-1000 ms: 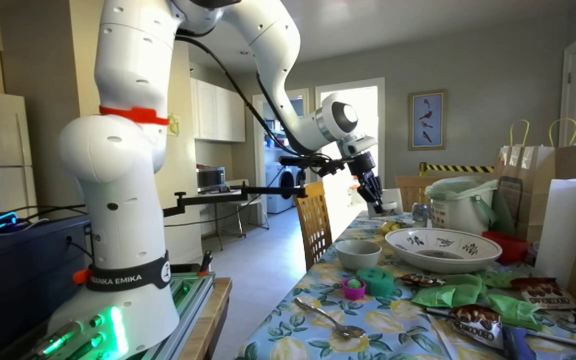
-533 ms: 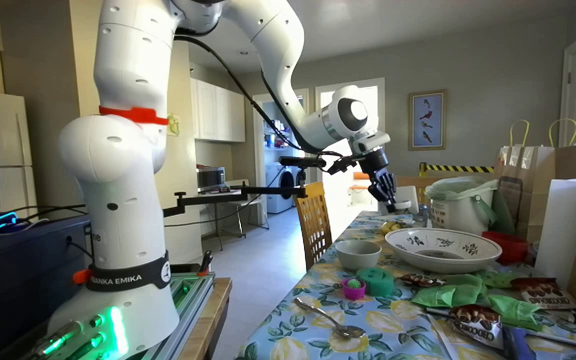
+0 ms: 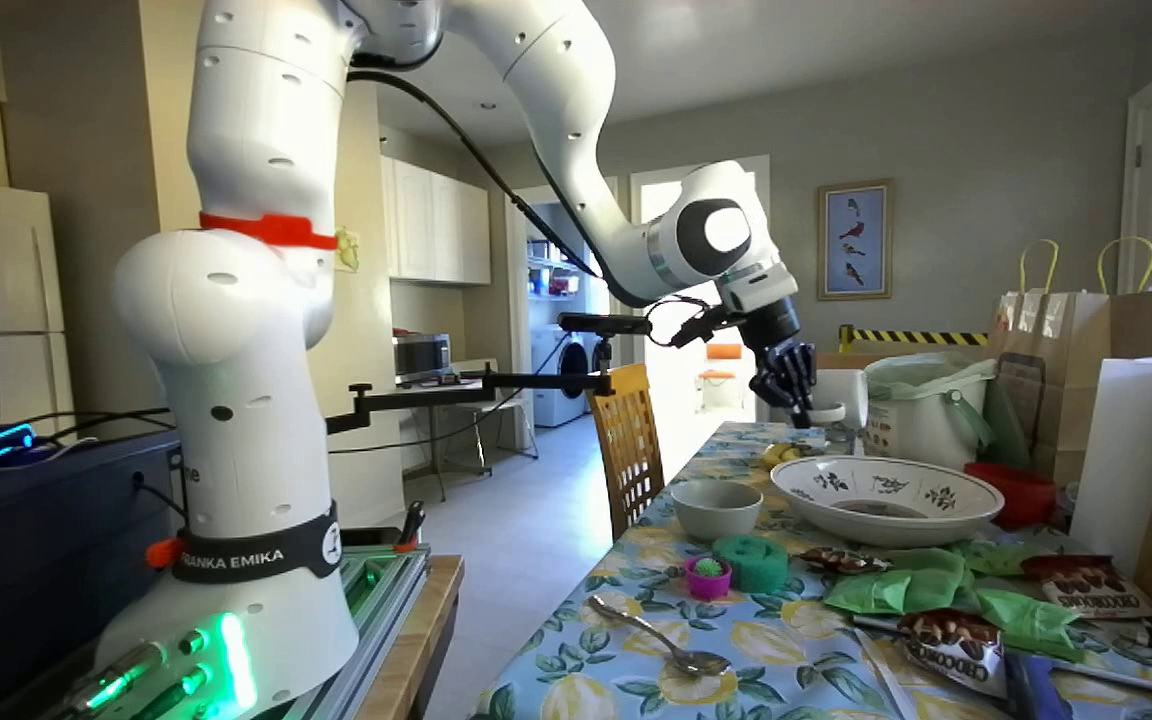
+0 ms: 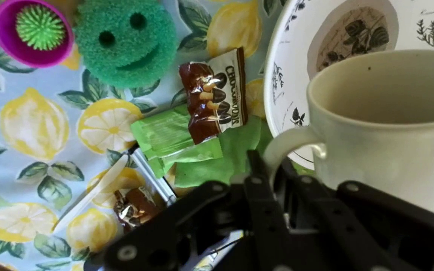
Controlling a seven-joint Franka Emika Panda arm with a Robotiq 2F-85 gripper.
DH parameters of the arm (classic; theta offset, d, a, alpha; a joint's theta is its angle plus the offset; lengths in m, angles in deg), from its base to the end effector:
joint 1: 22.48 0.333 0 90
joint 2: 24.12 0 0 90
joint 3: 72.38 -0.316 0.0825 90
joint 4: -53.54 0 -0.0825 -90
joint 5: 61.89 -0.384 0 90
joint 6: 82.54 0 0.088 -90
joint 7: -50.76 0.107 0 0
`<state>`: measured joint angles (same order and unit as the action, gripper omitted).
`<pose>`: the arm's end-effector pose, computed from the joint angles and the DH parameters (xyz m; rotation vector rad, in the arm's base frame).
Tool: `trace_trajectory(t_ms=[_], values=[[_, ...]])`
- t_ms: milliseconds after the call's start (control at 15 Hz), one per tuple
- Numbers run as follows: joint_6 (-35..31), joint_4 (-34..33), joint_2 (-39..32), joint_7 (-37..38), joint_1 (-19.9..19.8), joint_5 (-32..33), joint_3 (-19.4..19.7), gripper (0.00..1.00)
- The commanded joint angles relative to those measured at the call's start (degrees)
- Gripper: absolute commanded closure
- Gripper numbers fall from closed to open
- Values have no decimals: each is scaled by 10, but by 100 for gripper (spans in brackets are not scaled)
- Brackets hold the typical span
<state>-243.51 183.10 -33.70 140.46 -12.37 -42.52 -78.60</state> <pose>0.5398 0.1741 0.3269 -2.5418 1.3669 -0.5117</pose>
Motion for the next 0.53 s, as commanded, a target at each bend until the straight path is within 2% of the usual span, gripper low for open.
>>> trace_trajectory(t_ms=[0, 67, 333, 400, 467], values=[[-53, 28, 18, -25, -17, -50, -6, 97], [-22, 8, 0, -10, -4, -32, 1, 89], [-35, 11, 0, -10, -10, -32, 0, 89], [-35, 11, 0, -10, -10, -32, 0, 97], [-26, 10, -2, -7, -11, -49, -6, 97]])
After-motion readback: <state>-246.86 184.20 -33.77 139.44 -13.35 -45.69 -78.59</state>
